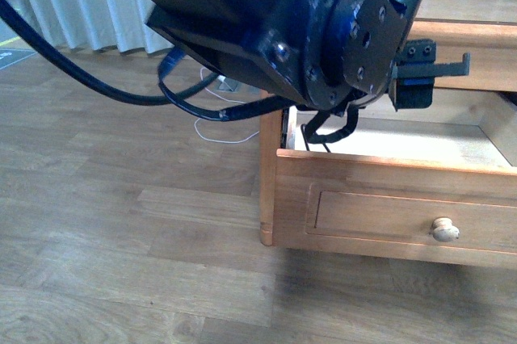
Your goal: Put charger into drawer
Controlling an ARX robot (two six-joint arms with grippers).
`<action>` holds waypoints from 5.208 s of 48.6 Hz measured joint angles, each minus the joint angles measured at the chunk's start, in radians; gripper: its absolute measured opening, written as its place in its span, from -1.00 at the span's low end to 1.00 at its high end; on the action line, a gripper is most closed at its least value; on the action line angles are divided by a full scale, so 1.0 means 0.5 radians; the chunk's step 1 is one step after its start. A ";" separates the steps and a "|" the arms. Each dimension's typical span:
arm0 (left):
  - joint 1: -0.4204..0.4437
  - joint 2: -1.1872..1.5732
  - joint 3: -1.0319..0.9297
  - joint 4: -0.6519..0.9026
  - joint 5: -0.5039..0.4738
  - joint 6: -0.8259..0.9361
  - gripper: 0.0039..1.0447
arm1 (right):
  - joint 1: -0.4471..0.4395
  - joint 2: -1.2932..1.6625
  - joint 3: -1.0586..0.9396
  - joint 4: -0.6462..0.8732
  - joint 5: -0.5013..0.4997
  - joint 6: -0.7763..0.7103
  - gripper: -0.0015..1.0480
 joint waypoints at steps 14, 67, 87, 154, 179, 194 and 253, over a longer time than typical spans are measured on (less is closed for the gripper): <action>0.124 -0.776 -0.560 0.029 0.015 0.114 0.90 | 0.000 0.000 0.000 0.000 0.000 0.000 0.85; 1.299 -3.881 -2.396 -0.764 0.486 0.518 0.23 | 0.000 0.000 0.000 0.000 0.000 0.000 0.85; 1.303 -4.057 -2.692 -0.672 0.494 0.588 -0.93 | 0.000 0.000 0.000 0.000 0.000 0.000 0.85; 1.305 -4.270 -2.930 -0.625 0.494 0.591 0.16 | 0.139 0.689 0.330 -0.677 0.230 -0.089 0.85; 1.305 -4.270 -2.930 -0.624 0.494 0.594 0.89 | 0.317 2.050 0.923 -0.311 0.106 0.045 0.85; 1.305 -4.270 -2.930 -0.624 0.494 0.594 0.89 | 0.271 2.600 1.291 -0.053 0.269 0.153 0.85; 1.305 -4.272 -2.930 -0.624 0.494 0.594 0.89 | 0.204 3.594 2.397 0.380 0.761 0.497 0.85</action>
